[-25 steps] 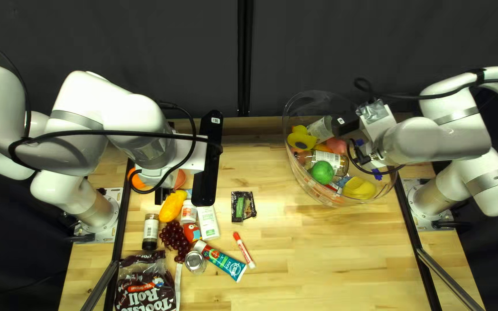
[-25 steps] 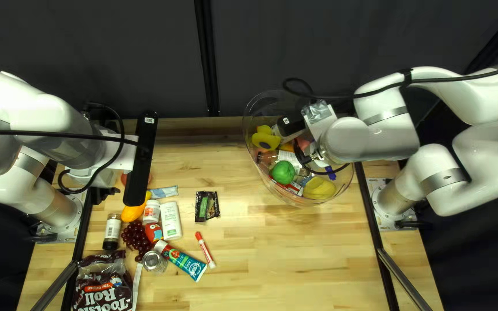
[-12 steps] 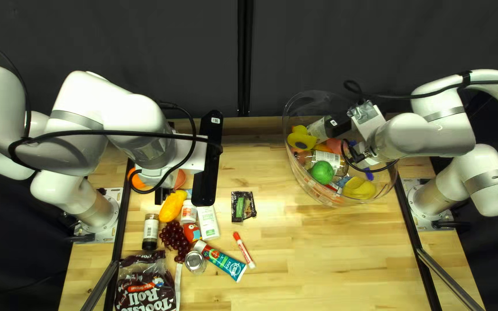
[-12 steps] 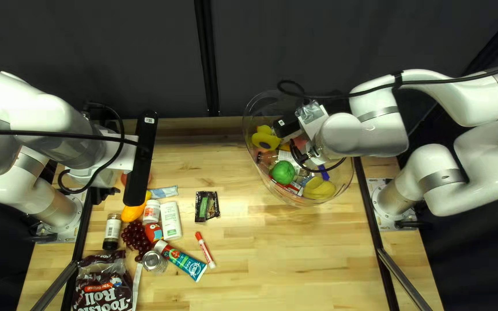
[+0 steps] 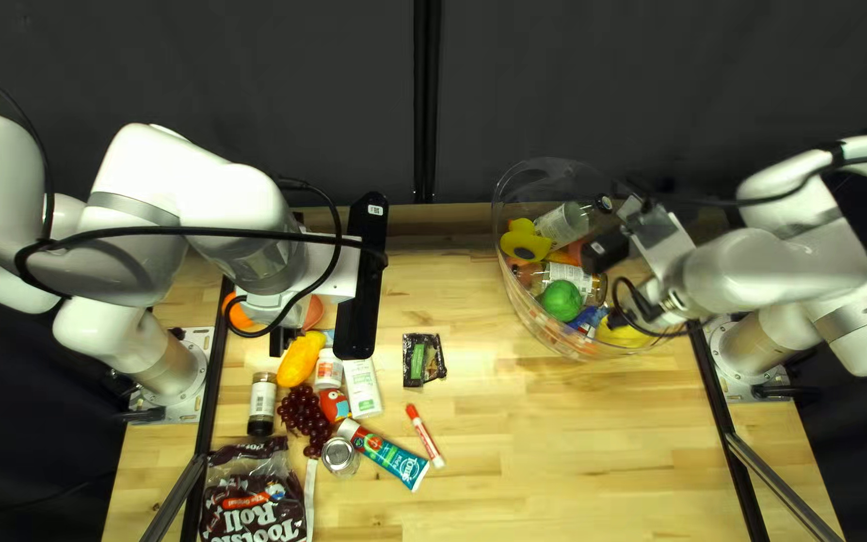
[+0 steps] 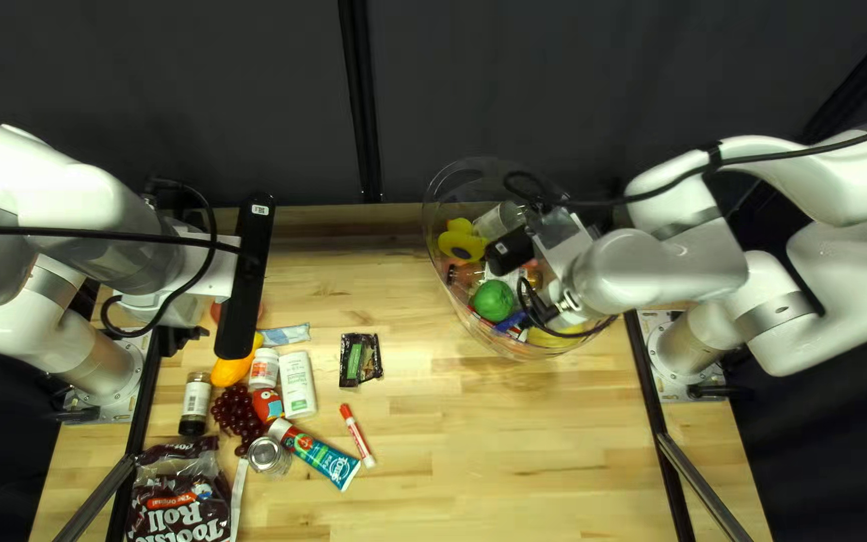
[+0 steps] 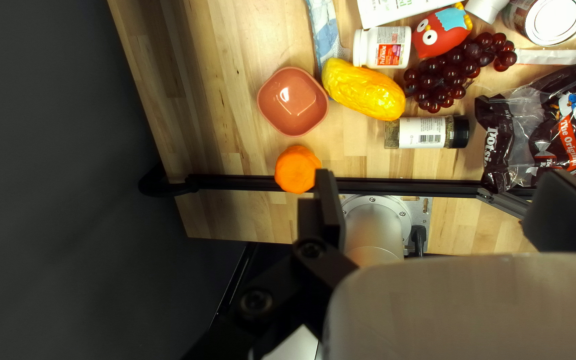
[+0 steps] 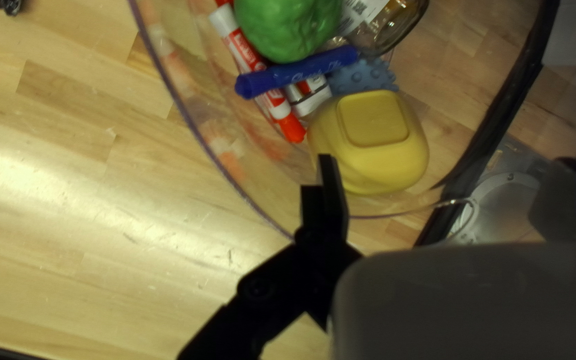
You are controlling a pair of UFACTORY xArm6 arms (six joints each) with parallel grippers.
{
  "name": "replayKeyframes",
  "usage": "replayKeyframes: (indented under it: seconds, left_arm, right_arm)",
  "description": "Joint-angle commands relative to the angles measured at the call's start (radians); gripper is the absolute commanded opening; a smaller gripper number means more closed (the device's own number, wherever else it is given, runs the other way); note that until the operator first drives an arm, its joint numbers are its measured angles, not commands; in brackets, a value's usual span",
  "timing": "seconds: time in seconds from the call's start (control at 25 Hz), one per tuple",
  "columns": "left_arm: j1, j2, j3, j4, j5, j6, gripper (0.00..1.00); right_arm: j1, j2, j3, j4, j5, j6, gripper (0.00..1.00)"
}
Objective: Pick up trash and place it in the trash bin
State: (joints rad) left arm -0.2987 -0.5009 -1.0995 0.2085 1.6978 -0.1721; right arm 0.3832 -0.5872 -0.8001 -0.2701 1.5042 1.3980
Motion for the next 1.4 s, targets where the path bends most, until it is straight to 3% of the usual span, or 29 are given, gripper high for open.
replayKeyframes:
  seconds: [0.04,0.28,0.88,1.08,1.4]
  left_arm:
    - [0.000,0.000,0.000,0.000,0.000,0.000,1.00]
    - [0.000,0.000,0.000,0.000,0.000,0.000,1.00]
    - [0.000,0.000,0.000,0.000,0.000,0.000,1.00]
    - [0.000,0.000,0.000,0.000,0.000,0.000,1.00]
    - [0.000,0.000,0.000,0.000,0.000,0.000,1.00]
  right_arm:
    - [0.080,0.043,-0.122,0.035,0.097,-0.071,1.00]
    - [0.185,0.057,-0.211,0.038,0.195,-0.124,1.00]
    - [0.196,0.059,-0.218,0.029,0.205,-0.130,1.00]
    - [0.234,0.095,-0.354,0.039,0.323,-0.317,1.00]
    - [0.308,0.061,-0.472,0.005,0.413,-0.593,1.00]
